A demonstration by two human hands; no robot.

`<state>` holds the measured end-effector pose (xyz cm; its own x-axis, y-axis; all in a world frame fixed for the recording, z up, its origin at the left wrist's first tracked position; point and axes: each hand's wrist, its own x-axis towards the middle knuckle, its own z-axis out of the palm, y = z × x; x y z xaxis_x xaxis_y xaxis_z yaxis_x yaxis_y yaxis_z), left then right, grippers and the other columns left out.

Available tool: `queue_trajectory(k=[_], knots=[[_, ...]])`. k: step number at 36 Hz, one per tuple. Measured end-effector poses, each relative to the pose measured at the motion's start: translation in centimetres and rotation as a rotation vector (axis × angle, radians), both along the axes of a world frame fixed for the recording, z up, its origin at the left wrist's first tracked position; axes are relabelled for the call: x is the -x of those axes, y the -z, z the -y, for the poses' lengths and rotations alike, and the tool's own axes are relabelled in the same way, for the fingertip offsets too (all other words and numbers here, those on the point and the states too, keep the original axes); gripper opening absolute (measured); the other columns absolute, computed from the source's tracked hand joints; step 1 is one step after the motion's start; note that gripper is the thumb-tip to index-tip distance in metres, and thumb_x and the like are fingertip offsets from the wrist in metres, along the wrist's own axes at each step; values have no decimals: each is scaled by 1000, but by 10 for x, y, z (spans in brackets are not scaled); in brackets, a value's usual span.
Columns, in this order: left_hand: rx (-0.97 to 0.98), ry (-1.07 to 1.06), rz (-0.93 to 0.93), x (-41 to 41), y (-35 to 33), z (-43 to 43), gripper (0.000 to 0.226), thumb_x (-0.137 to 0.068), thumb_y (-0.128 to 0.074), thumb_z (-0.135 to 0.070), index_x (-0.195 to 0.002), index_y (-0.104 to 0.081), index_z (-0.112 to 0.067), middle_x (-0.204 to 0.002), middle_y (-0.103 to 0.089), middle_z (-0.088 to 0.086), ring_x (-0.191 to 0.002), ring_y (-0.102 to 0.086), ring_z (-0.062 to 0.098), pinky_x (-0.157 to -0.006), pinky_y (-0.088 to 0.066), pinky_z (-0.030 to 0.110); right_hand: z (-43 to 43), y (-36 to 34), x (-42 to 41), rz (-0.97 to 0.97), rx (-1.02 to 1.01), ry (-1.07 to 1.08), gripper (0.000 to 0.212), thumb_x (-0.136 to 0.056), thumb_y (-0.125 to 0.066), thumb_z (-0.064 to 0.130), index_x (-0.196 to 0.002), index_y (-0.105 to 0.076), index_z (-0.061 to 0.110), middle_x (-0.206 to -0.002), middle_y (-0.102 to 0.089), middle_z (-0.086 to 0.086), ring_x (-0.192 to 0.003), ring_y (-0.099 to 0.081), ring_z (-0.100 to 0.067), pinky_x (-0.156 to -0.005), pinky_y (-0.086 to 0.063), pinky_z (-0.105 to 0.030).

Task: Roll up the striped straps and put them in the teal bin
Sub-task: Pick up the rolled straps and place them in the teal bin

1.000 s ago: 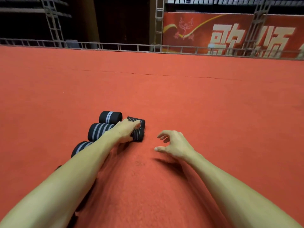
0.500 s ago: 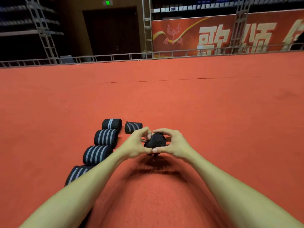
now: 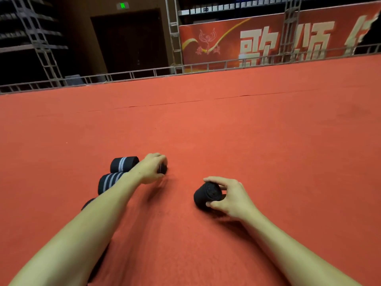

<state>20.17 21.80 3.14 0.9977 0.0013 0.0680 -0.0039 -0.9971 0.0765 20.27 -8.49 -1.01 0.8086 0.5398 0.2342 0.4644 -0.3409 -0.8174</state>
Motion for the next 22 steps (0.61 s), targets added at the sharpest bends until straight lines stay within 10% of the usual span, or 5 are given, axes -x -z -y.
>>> queue_trajectory(k=[22], knots=[[219,-57,91,-32,8,10,54,-64,-89,-15,-113,-66,-14,-108,-69,2,-101,-62,22,-83,-44,26,12,-5,-20,8,-125,17,61,-59,-89,4,-105,-64,35,-100,-68,20,-98,-66,-5,-86,-49,-14]])
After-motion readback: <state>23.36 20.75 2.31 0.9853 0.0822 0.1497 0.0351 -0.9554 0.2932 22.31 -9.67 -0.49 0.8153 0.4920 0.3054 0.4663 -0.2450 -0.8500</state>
